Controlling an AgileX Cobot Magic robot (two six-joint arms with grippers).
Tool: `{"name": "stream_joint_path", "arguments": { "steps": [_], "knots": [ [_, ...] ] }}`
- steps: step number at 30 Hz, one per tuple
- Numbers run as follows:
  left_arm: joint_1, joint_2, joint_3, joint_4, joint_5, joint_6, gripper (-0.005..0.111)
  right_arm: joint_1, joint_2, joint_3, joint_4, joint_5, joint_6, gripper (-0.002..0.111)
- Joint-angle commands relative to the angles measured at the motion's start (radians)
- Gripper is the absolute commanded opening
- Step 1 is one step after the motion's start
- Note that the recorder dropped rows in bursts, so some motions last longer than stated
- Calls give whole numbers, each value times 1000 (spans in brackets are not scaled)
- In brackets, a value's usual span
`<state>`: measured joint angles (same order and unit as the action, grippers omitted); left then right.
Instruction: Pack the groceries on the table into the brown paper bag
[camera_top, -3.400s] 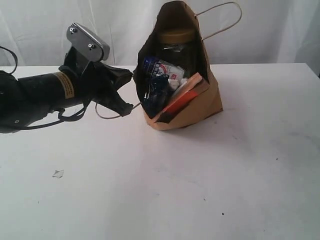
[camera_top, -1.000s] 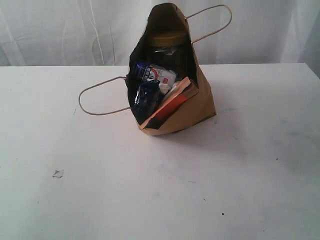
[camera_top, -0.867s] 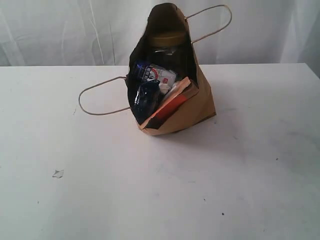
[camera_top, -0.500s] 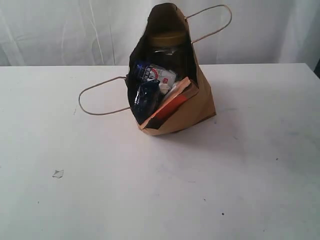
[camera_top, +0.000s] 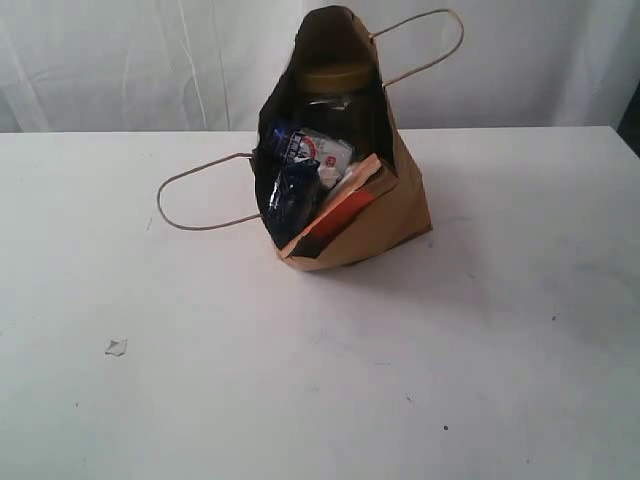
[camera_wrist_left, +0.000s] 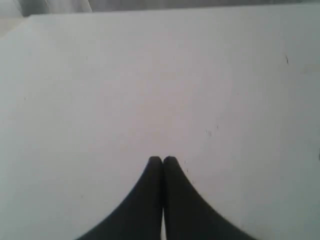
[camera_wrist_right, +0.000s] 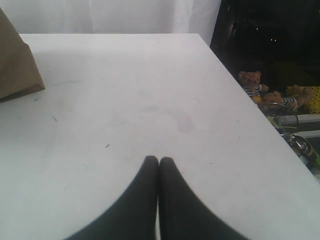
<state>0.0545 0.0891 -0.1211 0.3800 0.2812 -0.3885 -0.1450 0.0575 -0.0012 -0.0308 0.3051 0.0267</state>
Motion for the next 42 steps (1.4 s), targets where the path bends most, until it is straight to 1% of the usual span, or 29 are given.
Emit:
{"name": "stream_joint_path", "arguments": {
  "steps": [1, 4, 7, 12, 15, 25, 26, 28, 29, 39, 41, 42],
  "knots": [
    [-8, -7, 94, -104, 1, -4, 0, -5, -6, 1, -5, -6, 2, 0],
    [-8, -7, 121, -237, -4, -3, 0, -5, -6, 1, -5, -6, 2, 0],
    [-8, -9, 121, -241, -28, 47, 0, -5, -6, 1, -5, -6, 2, 0],
    [-8, -12, 121, -241, -28, 343, 0, -5, -6, 1, -5, -6, 2, 0],
    [-8, -20, 121, -241, -34, 435, 0, -5, -6, 1, -5, -6, 2, 0],
    [-8, -23, 121, -241, -34, 445, 0, -5, -6, 1, -5, -6, 2, 0],
    [-8, -23, 121, -241, -18, 437, 0, -5, -6, 1, -5, -6, 2, 0],
    [-8, -10, 121, -249, 82, 430, 0, -5, -6, 1, -5, 1, 2, 0],
    [-8, -8, 121, -249, 86, 445, 0, -5, -6, 1, -5, -8, 2, 0],
    [-8, -8, 121, -251, 84, 445, 0, -5, -8, 1, -5, -4, 4, 0],
    [-8, -8, 121, -275, 61, 442, 0, -5, -8, 1, -5, -4, 4, 0],
    [-8, -8, 121, -315, 35, 437, 0, -5, -8, 1, -5, -4, 4, 0]
  ]
}}
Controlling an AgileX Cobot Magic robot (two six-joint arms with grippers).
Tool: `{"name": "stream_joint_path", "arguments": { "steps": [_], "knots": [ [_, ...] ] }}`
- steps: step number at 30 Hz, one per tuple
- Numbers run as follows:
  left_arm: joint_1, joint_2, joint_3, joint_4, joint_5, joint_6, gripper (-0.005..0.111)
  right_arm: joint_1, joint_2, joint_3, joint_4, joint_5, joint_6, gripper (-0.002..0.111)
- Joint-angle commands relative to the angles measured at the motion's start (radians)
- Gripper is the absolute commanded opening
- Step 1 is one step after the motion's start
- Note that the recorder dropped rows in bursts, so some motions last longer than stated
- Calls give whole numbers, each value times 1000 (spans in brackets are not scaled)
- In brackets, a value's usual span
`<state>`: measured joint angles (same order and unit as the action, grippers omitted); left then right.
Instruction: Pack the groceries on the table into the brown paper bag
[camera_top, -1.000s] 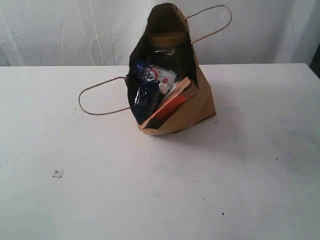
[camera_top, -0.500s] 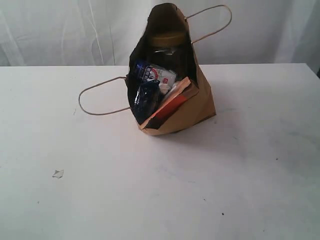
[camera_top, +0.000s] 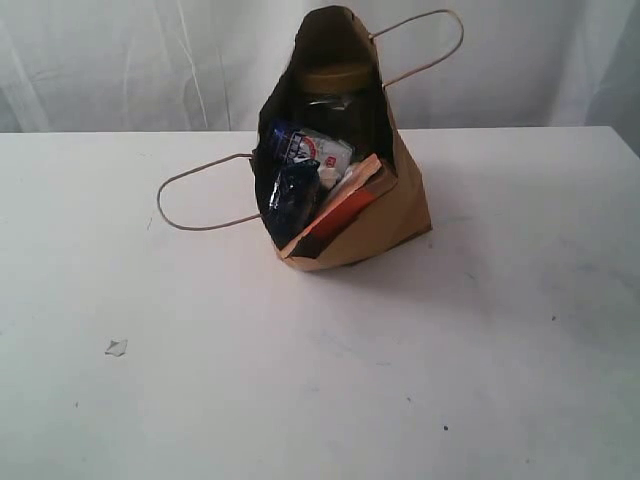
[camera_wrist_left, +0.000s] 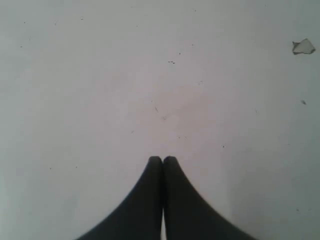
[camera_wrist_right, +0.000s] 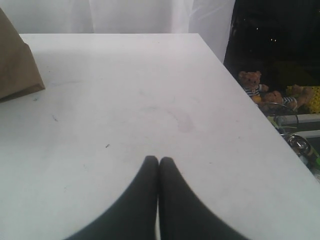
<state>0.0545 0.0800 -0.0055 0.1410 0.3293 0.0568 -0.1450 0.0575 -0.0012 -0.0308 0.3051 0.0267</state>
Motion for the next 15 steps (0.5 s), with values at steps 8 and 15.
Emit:
{"name": "stream_joint_path", "arguments": {
  "steps": [8, 15],
  "knots": [
    [-8, 1, 5, -312, -91, -15, 0, -5, -8, 1, -5, -4, 4, 0],
    [-8, 1, 5, -312, -91, 2, 0, -5, -8, 1, -5, -4, 4, 0]
  ]
}}
